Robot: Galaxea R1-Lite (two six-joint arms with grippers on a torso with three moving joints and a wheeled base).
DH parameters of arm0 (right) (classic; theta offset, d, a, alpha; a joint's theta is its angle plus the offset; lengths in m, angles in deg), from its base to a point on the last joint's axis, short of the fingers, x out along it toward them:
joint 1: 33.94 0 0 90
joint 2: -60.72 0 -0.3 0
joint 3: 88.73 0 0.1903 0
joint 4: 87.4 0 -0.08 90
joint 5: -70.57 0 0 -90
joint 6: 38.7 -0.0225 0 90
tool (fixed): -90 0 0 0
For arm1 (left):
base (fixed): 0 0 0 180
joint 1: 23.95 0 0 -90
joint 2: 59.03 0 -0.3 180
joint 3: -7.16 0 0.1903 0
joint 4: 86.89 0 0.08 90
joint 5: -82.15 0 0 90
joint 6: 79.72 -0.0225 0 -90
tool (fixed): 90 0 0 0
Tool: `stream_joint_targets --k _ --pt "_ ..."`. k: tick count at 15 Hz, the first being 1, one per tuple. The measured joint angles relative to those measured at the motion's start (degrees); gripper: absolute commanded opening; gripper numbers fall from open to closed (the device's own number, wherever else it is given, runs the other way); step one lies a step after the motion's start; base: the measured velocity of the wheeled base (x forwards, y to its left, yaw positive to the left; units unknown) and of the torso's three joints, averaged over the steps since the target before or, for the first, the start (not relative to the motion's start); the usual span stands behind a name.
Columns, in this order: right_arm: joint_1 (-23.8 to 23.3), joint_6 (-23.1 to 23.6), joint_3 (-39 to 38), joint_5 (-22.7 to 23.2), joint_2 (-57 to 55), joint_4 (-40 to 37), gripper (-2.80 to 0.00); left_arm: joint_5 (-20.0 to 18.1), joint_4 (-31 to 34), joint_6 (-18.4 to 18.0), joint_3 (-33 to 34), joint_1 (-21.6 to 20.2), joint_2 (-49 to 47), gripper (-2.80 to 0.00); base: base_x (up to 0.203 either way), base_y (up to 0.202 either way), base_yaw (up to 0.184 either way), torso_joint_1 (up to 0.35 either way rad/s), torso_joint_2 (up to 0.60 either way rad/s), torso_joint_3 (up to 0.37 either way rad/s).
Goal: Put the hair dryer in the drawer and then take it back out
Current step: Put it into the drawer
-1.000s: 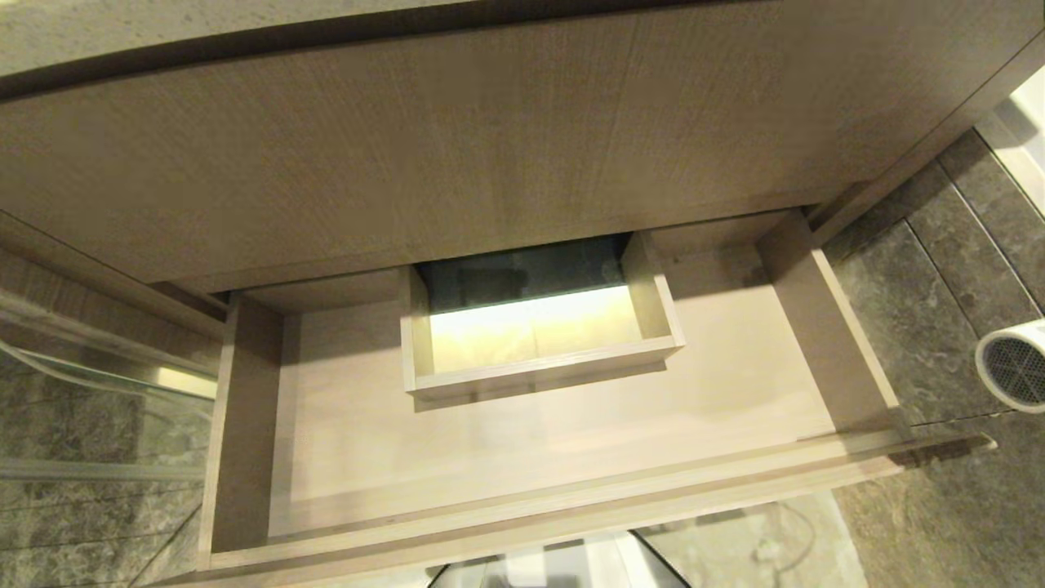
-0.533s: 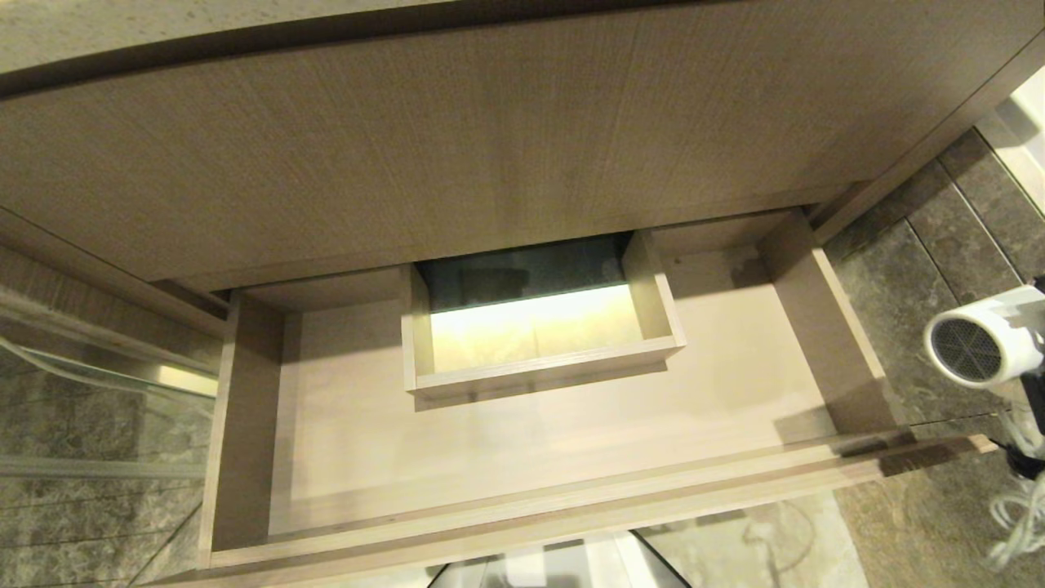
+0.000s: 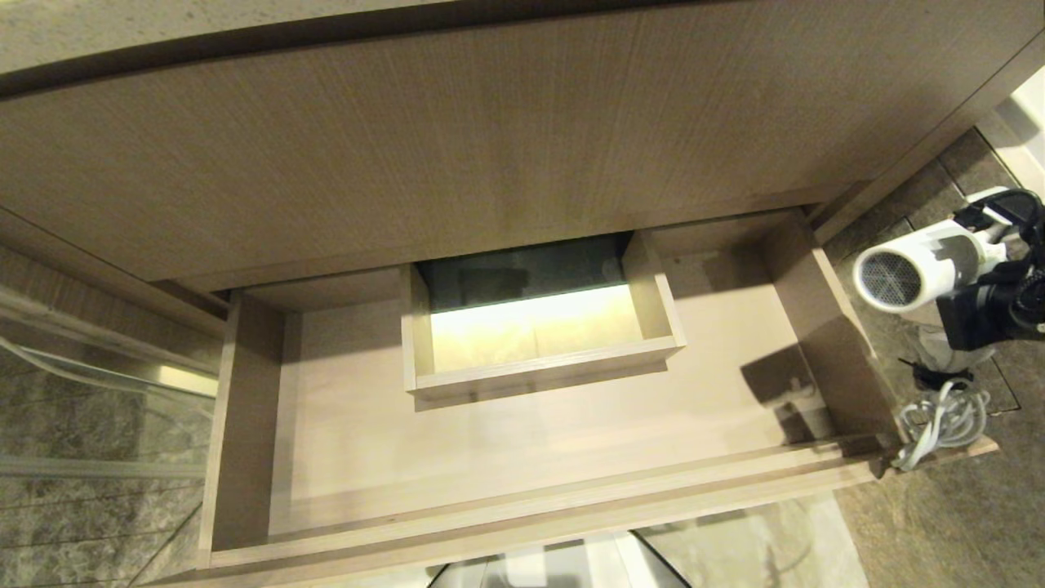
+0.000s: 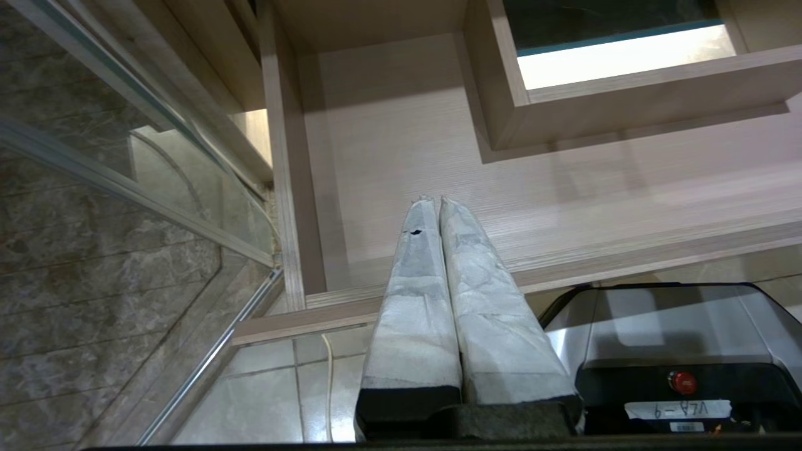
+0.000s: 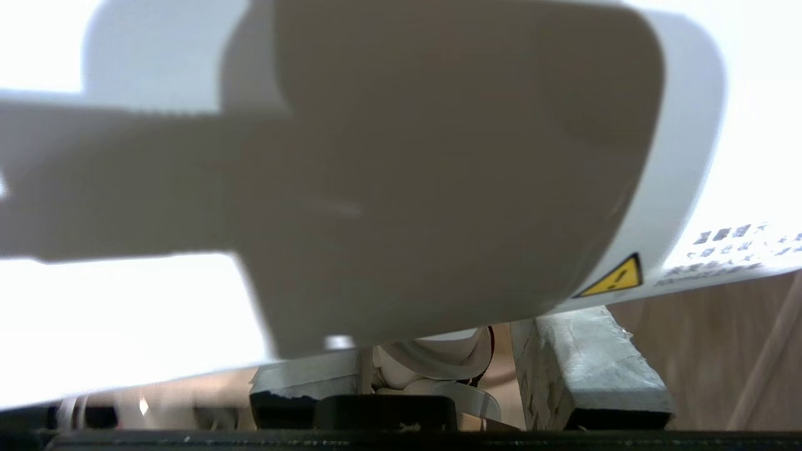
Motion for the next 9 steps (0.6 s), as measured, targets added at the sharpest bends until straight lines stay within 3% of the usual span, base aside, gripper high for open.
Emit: stream_joint_targets --k 9 --pt "3.4 -0.6 15.0 0.1 -18.0 0.4 -2.8 0.0 0.0 0.0 0.0 0.0 0.0 -2.8 0.0 0.0 0.0 0.0 0.0 0.0"
